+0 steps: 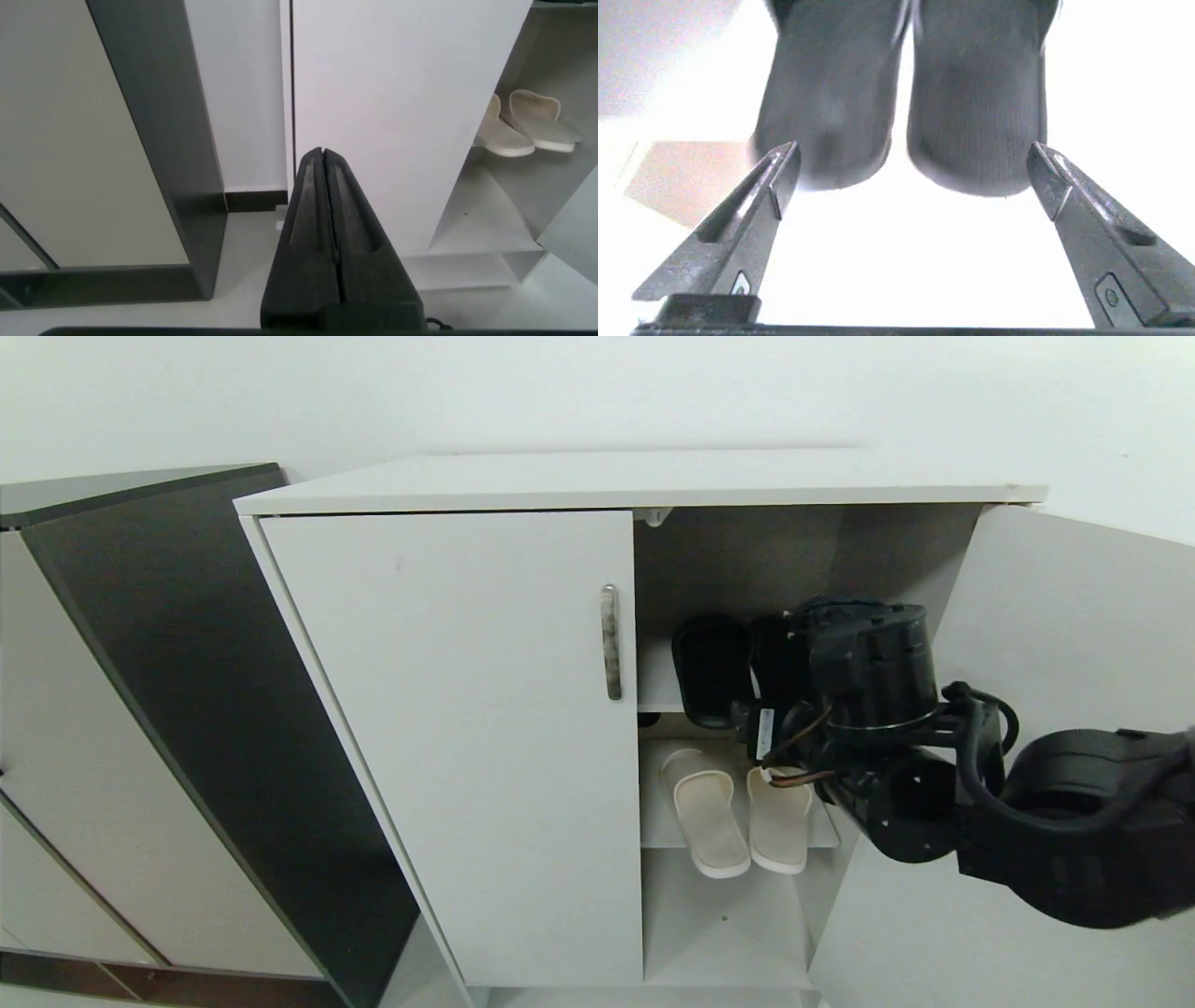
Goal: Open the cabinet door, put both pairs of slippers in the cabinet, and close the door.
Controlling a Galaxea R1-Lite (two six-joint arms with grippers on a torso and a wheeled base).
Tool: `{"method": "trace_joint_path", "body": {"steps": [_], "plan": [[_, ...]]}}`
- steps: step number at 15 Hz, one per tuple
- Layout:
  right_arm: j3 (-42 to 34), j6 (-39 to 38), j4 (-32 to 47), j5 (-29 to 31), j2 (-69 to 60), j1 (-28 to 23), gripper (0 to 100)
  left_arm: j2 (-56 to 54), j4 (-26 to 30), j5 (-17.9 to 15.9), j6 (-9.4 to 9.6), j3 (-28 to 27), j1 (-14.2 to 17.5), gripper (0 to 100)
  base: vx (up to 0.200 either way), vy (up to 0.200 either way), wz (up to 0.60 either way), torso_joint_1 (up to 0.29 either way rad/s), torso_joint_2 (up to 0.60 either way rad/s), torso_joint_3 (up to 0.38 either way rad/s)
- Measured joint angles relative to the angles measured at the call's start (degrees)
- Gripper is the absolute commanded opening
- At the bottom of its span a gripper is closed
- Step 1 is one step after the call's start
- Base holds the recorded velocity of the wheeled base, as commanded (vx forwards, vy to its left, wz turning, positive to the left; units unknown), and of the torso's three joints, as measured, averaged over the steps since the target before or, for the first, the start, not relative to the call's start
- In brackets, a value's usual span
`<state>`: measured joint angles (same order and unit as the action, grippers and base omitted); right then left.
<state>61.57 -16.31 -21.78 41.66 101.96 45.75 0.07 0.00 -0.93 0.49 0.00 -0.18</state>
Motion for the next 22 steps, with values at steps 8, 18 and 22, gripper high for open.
{"method": "trace_joint_path", "body": {"steps": [8, 18, 22], "plan": [[-6.9, 0.2, -6.8, -0.2, -1.7, 2.8, 0, 0.0, 0.0, 0.0, 0.02, 0.0, 0.0, 0, 0.000, 0.000, 0.00, 0.000, 0.00, 0.000], [-9.3, 0.5, -10.1, -0.5, -1.0, 2.8, 0, 0.0, 0.0, 0.0, 0.02, 0.0, 0.0, 0, -0.040, 0.000, 0.00, 0.000, 0.00, 0.000], [-9.4, 0.6, -10.2, -0.4, -0.8, 2.9, 0, 0.0, 0.0, 0.0, 0.05, 0.0, 0.0, 0, -0.200, 0.000, 0.00, 0.006, 0.00, 0.001]]}}
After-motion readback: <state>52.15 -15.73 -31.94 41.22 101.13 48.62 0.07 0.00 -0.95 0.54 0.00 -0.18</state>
